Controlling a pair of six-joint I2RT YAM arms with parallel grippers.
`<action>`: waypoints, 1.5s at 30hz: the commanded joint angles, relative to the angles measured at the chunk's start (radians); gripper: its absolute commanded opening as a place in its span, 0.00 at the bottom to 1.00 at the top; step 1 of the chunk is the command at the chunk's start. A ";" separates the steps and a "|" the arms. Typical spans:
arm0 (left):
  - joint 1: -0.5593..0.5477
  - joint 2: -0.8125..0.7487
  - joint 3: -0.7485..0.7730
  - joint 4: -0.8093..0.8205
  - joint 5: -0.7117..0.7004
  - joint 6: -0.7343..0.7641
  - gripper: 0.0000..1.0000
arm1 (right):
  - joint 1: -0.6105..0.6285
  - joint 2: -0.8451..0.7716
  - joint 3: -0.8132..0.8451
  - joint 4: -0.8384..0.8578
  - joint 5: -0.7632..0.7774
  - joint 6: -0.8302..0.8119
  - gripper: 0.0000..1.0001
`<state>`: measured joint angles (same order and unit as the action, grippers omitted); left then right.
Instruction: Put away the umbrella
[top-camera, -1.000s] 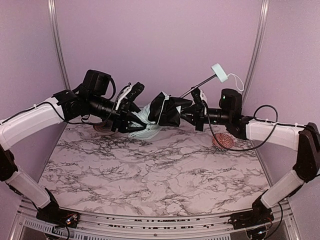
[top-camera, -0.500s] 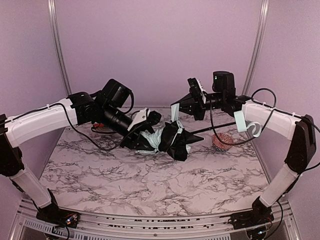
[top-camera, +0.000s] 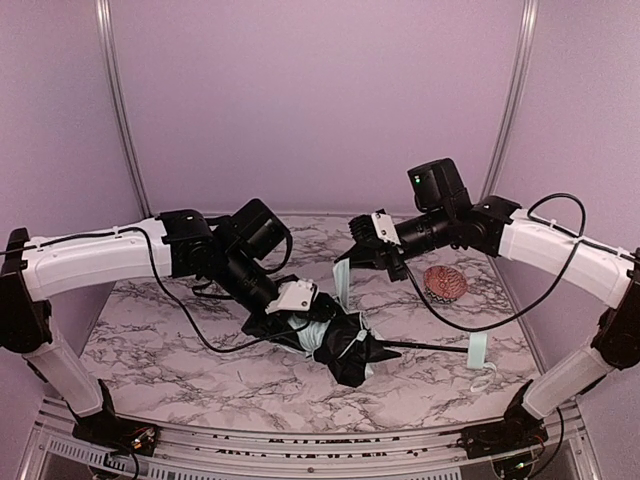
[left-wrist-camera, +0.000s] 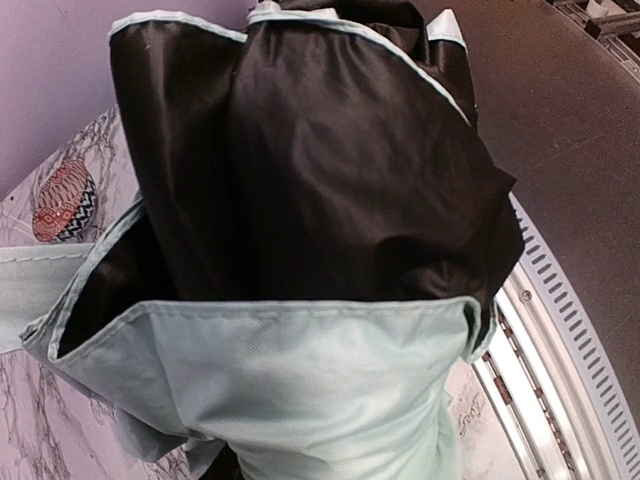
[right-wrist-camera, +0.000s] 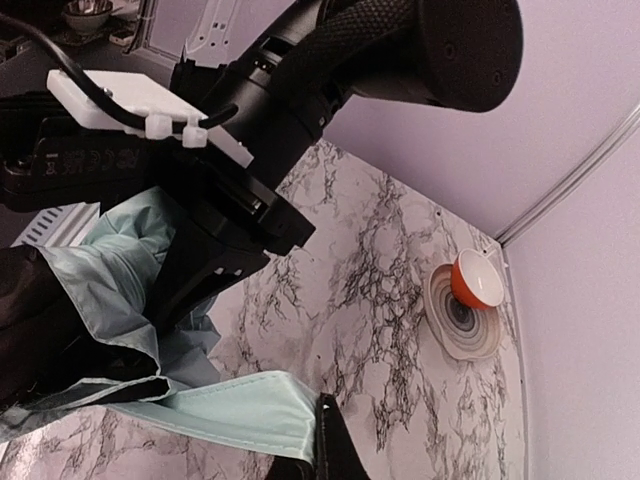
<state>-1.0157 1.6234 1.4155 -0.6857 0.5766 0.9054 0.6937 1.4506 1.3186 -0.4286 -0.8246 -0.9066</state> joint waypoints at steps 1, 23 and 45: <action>-0.066 0.036 -0.086 -0.387 0.040 0.097 0.00 | -0.024 -0.083 0.068 0.103 0.232 -0.120 0.00; 0.041 0.150 -0.100 -0.189 -0.073 -0.120 0.00 | 0.270 -0.142 -0.288 0.633 0.394 0.205 0.00; 0.247 0.445 -0.087 -0.075 0.345 -0.326 0.00 | 0.429 -0.032 -0.557 0.893 0.442 0.360 0.00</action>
<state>-0.7902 2.0312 1.3090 -0.7406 0.9543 0.6941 1.0641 1.4387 0.7025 0.2562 -0.2333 -0.5705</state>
